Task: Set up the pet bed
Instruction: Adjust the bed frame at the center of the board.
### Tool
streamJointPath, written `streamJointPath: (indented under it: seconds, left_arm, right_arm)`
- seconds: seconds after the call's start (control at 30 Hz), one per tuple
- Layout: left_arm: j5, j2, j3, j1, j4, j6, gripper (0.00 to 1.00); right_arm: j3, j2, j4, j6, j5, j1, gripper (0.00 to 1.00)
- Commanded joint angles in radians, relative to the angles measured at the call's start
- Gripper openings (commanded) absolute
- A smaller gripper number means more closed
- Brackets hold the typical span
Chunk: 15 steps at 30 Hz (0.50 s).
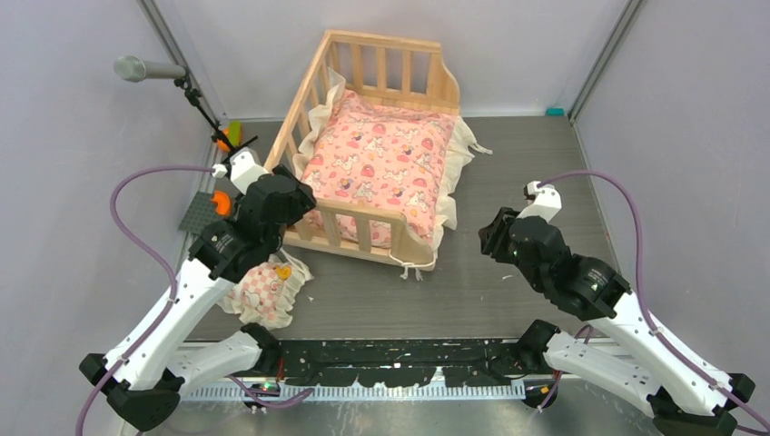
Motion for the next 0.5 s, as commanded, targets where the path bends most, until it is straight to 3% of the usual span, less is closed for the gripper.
streamJointPath:
  seconds: [0.0, 0.37, 0.47]
  left_arm:
    - [0.287, -0.040, -0.022, -0.061, -0.153, 0.446, 0.00]
    - [0.173, -0.154, -0.072, -0.059, -0.284, 0.438, 0.00]
    - [0.165, -0.143, -0.083, -0.058, -0.280, 0.447, 0.00]
  right_arm:
    - [0.034, 0.019, -0.008, -0.039, 0.040, -0.003, 0.47]
    - [0.212, 0.212, -0.006, -0.157, 0.075, -0.039, 0.48]
    - [0.303, 0.281, 0.024, -0.271, -0.014, -0.115, 0.54]
